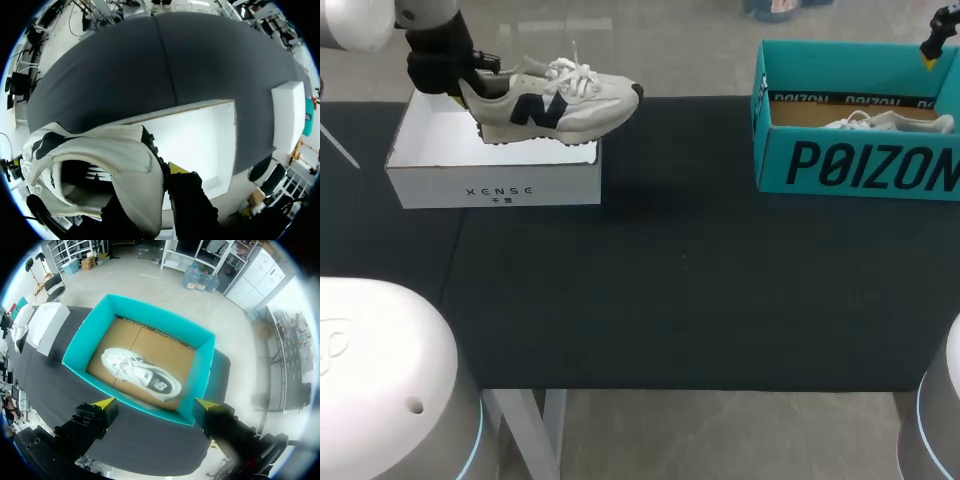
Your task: Take the shoe out of the shoebox, open the shoe tongue, remove and reinsert the insole, then place the shoe into the shoebox
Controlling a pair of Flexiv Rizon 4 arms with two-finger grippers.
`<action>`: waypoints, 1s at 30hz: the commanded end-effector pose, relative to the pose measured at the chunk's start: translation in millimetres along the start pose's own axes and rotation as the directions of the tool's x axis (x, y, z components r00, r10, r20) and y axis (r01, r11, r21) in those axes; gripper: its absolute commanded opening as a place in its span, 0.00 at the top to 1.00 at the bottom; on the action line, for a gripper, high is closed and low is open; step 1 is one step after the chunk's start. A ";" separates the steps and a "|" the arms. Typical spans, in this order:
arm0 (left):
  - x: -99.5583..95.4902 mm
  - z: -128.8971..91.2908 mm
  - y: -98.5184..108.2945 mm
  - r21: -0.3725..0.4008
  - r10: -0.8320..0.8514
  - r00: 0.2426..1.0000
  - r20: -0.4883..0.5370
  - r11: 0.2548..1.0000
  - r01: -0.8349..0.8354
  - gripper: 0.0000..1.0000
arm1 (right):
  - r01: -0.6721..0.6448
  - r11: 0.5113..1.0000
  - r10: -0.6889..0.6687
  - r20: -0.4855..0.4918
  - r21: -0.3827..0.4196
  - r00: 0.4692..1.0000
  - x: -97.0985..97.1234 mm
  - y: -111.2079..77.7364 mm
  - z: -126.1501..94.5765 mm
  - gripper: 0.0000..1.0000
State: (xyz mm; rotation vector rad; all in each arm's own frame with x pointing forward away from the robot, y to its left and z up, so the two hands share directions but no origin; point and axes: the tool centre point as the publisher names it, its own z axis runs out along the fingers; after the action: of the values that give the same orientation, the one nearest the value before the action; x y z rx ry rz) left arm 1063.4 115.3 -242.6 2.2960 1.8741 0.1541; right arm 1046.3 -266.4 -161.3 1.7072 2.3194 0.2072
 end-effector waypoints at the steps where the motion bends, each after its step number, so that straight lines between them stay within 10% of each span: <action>1: -15.8 -4.4 -16.6 -0.003 -0.003 1.000 -0.017 1.000 0.003 1.00 | -0.001 1.000 0.001 0.001 0.000 1.000 0.3 -0.1 -0.1 0.00; 30: -163.8 42.5 -117.5 0.053 -0.119 0.993 -0.012 0.991 0.120 1.00 | -0.001 1.000 0.001 0.001 0.000 1.000 0.3 -0.1 -0.1 0.00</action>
State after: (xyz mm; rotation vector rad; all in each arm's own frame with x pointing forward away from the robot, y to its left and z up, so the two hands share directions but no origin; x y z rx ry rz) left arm 928.9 -14.5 -301.0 2.2093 2.0305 0.0717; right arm 1046.3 -266.3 -161.3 1.7069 2.3196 0.2073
